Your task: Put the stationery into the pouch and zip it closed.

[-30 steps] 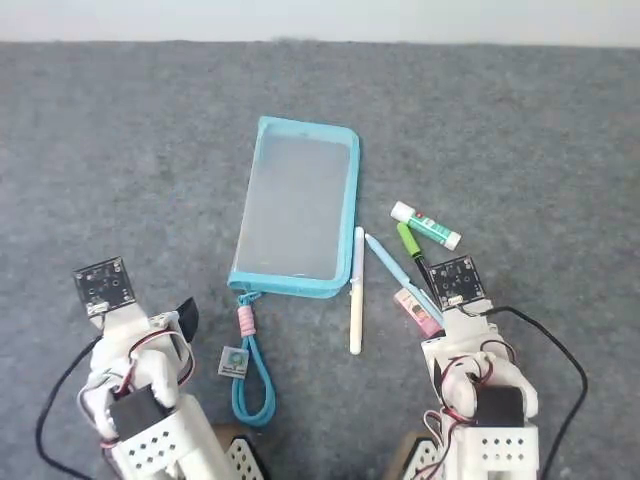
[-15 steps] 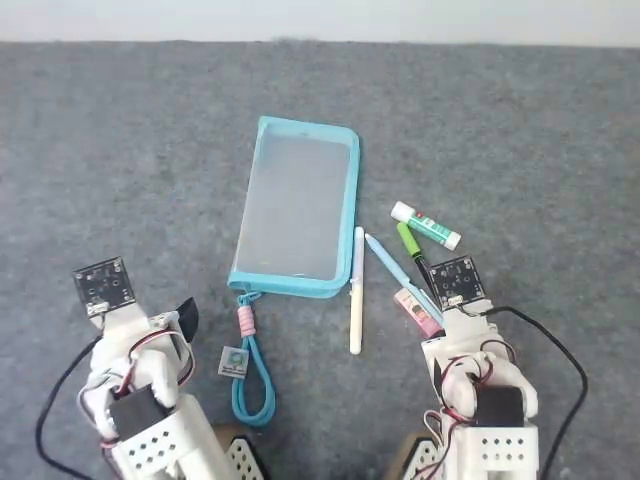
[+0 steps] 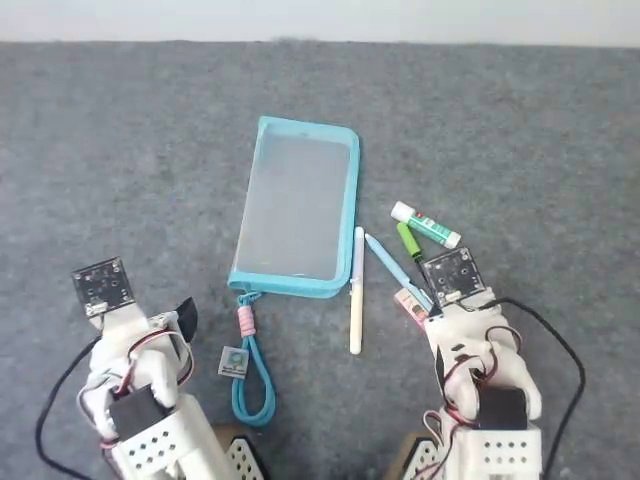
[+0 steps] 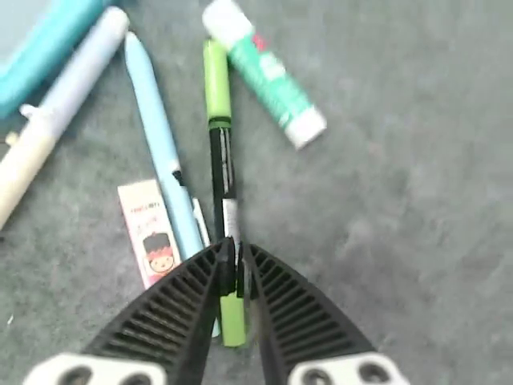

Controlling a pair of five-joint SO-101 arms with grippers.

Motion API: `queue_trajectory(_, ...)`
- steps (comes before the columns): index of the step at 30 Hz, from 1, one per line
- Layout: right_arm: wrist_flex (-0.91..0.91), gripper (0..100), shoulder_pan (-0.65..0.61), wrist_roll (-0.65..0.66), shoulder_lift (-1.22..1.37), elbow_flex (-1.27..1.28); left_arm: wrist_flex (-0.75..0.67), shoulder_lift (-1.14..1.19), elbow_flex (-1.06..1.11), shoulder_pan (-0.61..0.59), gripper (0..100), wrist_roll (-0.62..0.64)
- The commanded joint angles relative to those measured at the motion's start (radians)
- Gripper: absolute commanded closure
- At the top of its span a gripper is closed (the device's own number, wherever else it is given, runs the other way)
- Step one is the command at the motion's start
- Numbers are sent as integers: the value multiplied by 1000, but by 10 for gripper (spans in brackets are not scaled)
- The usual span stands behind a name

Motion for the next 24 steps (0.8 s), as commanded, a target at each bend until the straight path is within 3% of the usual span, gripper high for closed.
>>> queue_trajectory(1,48,964,-81,21,-15,-120,-106,5,-5,0,673,-72)
queue_trajectory(5,56,954,-162,0,28,-169,-210,8,-16,18,673,-230)
queue_trajectory(12,-1,954,-334,-106,398,-399,-121,12,-116,34,673,-226)
queue_trajectory(15,-15,954,-456,-172,599,-540,-72,12,-173,18,673,-153)
queue_trajectory(24,-110,953,-753,-258,1136,-818,-114,9,-147,-318,673,-123)
